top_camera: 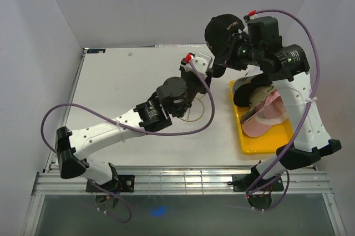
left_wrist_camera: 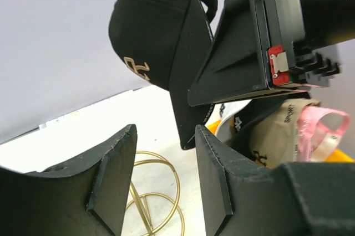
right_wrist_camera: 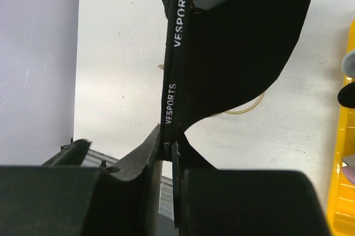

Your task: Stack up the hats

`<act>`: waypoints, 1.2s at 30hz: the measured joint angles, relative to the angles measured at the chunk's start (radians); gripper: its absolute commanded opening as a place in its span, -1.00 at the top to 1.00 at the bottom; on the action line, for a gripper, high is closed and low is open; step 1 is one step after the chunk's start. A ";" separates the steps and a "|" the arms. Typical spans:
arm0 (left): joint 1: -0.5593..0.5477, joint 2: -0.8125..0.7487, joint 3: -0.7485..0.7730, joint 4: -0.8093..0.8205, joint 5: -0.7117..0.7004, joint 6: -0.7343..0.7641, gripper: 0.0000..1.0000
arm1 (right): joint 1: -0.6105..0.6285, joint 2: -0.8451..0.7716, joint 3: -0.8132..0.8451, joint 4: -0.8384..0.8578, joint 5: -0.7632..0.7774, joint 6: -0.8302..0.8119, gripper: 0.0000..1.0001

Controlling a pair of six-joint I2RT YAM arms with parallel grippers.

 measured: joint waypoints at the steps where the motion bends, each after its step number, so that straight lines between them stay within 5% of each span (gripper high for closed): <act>1: 0.000 -0.026 -0.008 -0.002 0.010 -0.009 -0.14 | 0.000 0.001 0.005 0.000 0.003 -0.005 0.84; 15: 0.000 -0.391 -0.093 -0.128 0.109 -0.189 -0.14 | -0.009 0.023 0.004 0.174 -0.150 0.025 0.84; 25: 0.000 -0.463 -0.035 -0.239 0.086 -0.241 -0.14 | -0.008 -0.216 -0.603 0.833 -0.449 0.357 0.85; 36: 0.000 -0.459 -0.016 -0.289 0.083 -0.258 -0.15 | -0.019 -0.325 -1.061 1.471 -0.568 0.706 0.84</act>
